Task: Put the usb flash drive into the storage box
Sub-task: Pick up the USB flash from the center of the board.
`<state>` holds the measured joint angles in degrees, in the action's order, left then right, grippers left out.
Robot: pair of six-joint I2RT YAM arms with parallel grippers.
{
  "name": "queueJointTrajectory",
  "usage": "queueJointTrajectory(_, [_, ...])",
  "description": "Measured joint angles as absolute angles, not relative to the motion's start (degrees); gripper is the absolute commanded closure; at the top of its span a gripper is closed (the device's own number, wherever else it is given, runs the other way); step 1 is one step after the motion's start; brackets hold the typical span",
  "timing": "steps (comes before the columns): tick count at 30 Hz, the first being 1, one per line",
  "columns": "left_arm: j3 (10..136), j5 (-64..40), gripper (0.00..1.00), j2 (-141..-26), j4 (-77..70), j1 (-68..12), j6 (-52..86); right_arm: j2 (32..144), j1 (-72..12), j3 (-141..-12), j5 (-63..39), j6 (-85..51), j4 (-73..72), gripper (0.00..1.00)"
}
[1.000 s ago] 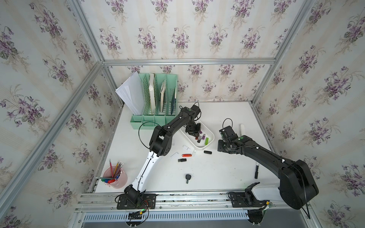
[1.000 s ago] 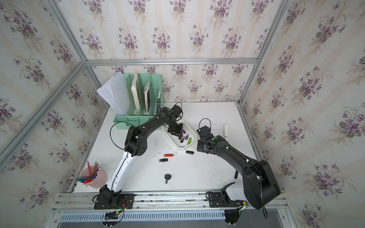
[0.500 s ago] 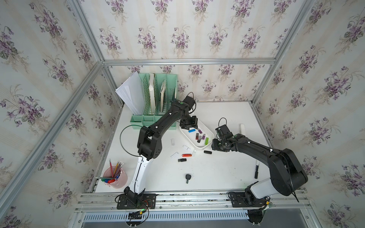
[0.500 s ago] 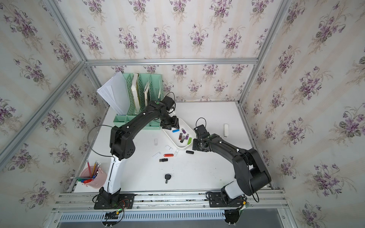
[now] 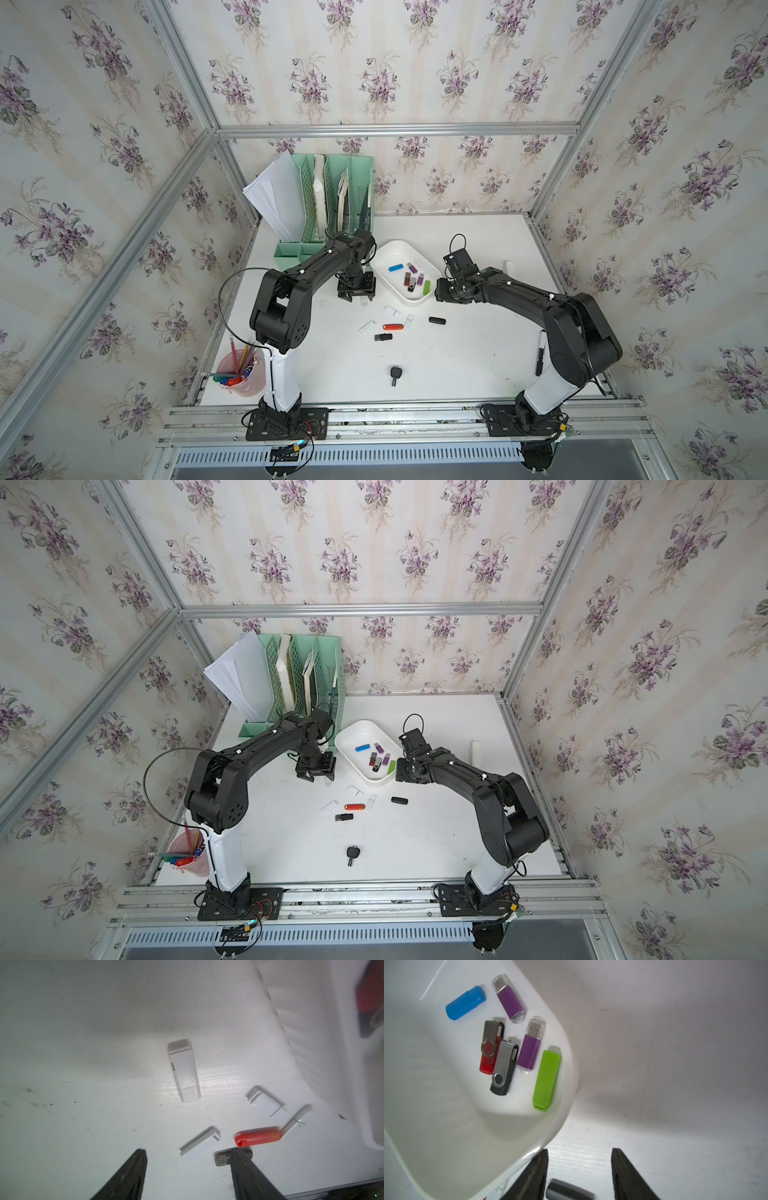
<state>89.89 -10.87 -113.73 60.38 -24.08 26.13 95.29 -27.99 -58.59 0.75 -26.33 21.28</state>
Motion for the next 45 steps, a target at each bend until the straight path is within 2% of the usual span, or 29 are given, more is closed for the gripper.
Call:
queueJointTrajectory(10, [90.45,-6.83,0.37,-117.25,57.06,-23.99,25.26,85.65,-28.21,-48.64,2.17,-26.81,20.91,0.30])
queueJointTrajectory(15, [91.81,-5.52,0.38,-118.87,56.07,-23.99,25.12,82.50,-28.73,-43.00,0.27,-25.32,20.40,0.17])
queueJointTrajectory(20, [92.53,-5.52,0.39,-120.90,55.46,-23.99,25.12,80.14,-29.82,-40.56,-0.84,-23.18,19.16,0.11])
queueJointTrajectory(30, [92.49,-5.78,0.44,-123.07,54.43,-24.38,25.12,78.78,-32.34,-39.77,-1.08,-19.53,17.02,0.06])
queueJointTrajectory(33, [91.61,-5.54,0.52,-122.93,54.19,-24.40,25.12,79.92,-34.06,-40.27,-2.11,-18.72,16.34,0.05])
queueJointTrajectory(38, [89.58,-5.30,0.59,-121.91,53.04,-24.36,25.10,81.52,-35.29,-41.04,-2.11,-17.37,15.11,0.04])
queueJointTrajectory(45, [86.80,-4.89,0.61,-120.27,50.94,-24.36,25.12,84.75,-36.10,-42.41,-2.35,-15.00,13.63,0.04])
